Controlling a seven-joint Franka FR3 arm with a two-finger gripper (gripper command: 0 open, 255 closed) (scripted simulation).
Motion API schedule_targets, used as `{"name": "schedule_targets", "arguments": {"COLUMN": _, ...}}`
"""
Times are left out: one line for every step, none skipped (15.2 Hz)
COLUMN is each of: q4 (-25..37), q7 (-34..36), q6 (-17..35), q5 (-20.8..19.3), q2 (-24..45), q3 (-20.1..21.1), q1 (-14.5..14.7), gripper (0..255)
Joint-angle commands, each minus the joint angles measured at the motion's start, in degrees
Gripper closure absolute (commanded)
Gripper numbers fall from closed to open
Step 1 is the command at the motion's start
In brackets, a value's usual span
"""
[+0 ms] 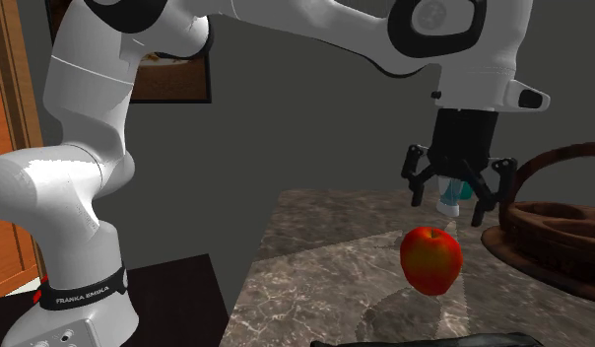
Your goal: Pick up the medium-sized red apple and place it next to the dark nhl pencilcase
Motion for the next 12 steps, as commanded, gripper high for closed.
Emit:
{"name": "schedule_targets", "arguments": {"q4": 0.0, "q7": 0.0, "q6": 0.0, "q5": 0.0, "q2": 0.0, "q3": 0.0, "q1": 0.0, "gripper": 0}}
{"name": "schedule_targets", "arguments": {"q4": 1.9, "q7": 0.0, "q6": -1.9, "q5": 0.0, "q2": 0.0, "q3": 0.0, "q1": -0.1, "gripper": 0}}
{"name": "schedule_targets", "arguments": {"q4": 4.0, "q7": 0.1, "q6": -3.9, "q5": 0.0, "q2": 0.1, "q3": -0.1, "q1": -0.2, "gripper": 0}}
{"name": "schedule_targets", "arguments": {"q4": 6.3, "q7": 0.1, "q6": -5.9, "q5": 0.0, "q2": 0.3, "q3": -0.1, "q1": -0.2, "gripper": 0}}
{"name": "schedule_targets", "arguments": {"q4": 8.1, "q7": 0.1, "q6": -7.6, "q5": 0.0, "q2": 0.6, "q3": -0.1, "q1": -0.3, "gripper": 0}}
{"name": "schedule_targets", "arguments": {"q4": 8.1, "q7": 0.1, "q6": -7.6, "q5": 0.0, "q2": 0.6, "q3": -0.1, "q1": -0.3, "gripper": 0}}
{"name": "schedule_targets", "arguments": {"q4": 8.1, "q7": 0.1, "q6": -7.5, "q5": 0.0, "q2": 0.6, "q3": -0.1, "q1": -0.3, "gripper": 0}}
{"name": "schedule_targets", "arguments": {"q4": 8.1, "q7": 0.1, "q6": -7.6, "q5": 0.0, "q2": 0.6, "q3": -0.1, "q1": -0.3, "gripper": 0}}
{"name": "schedule_targets", "arguments": {"q4": 8.1, "q7": 0.1, "q6": -7.6, "q5": 0.0, "q2": 0.6, "q3": -0.1, "q1": -0.3, "gripper": 0}}
{"name": "schedule_targets", "arguments": {"q4": 8.1, "q7": 0.1, "q6": -7.6, "q5": 0.0, "q2": 0.6, "q3": -0.1, "q1": -0.3, "gripper": 0}}
{"name": "schedule_targets", "arguments": {"q4": 8.1, "q7": 0.1, "q6": -7.6, "q5": 0.0, "q2": 0.6, "q3": -0.1, "q1": -0.3, "gripper": 0}}
{"name": "schedule_targets", "arguments": {"q4": 8.1, "q7": 0.1, "q6": -7.6, "q5": 0.0, "q2": 0.6, "q3": -0.1, "q1": -0.3, "gripper": 0}}
